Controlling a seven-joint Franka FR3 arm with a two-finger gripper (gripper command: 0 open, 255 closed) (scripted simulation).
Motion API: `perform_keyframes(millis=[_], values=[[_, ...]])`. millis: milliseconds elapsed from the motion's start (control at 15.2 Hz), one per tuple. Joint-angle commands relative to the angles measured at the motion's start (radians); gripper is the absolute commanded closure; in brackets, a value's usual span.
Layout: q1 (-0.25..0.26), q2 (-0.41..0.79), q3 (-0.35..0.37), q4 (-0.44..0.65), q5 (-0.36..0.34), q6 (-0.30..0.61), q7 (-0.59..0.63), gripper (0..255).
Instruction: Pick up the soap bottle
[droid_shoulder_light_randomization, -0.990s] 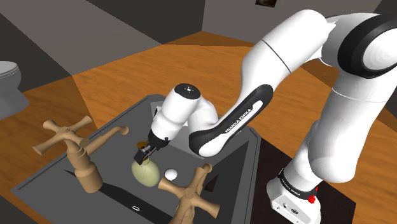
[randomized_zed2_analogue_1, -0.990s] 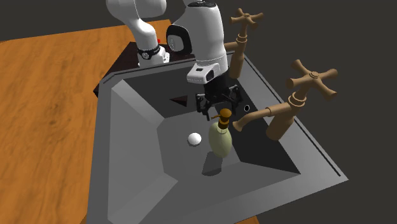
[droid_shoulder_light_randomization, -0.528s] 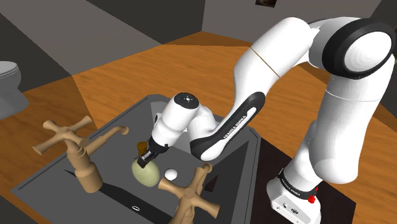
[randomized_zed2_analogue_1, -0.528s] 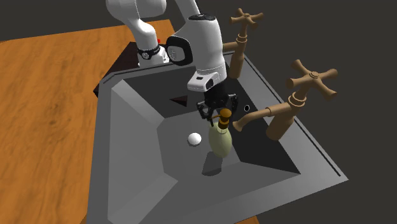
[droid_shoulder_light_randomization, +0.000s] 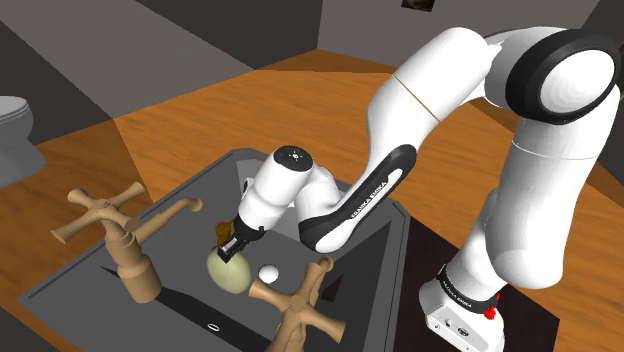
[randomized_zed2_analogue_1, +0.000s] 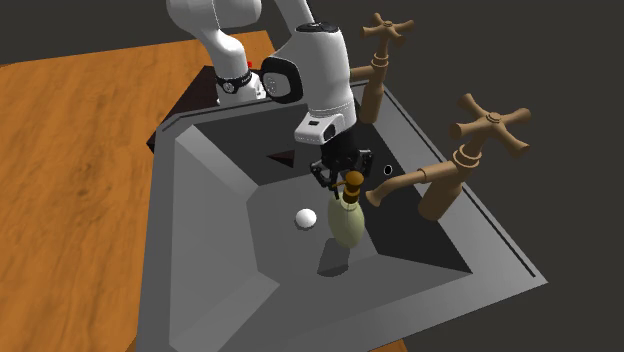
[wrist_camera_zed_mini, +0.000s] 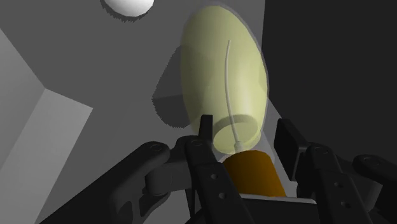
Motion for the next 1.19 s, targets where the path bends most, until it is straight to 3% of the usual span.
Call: perform_keyframes(millis=[0,594,990,1122], values=[[0.002,0.001,-0.001,-0.001,-0.001,-0.001,0.002,255],[-0.101,-0.109,0.132,-0.005,0.186,-0.1,-0.147,255],[-0.132,-0.181,0.179,0.006,0.306,-0.172,-0.237,255],[-0.132,-0.183,0.179,0.007,0.309,-0.173,-0.24,255]])
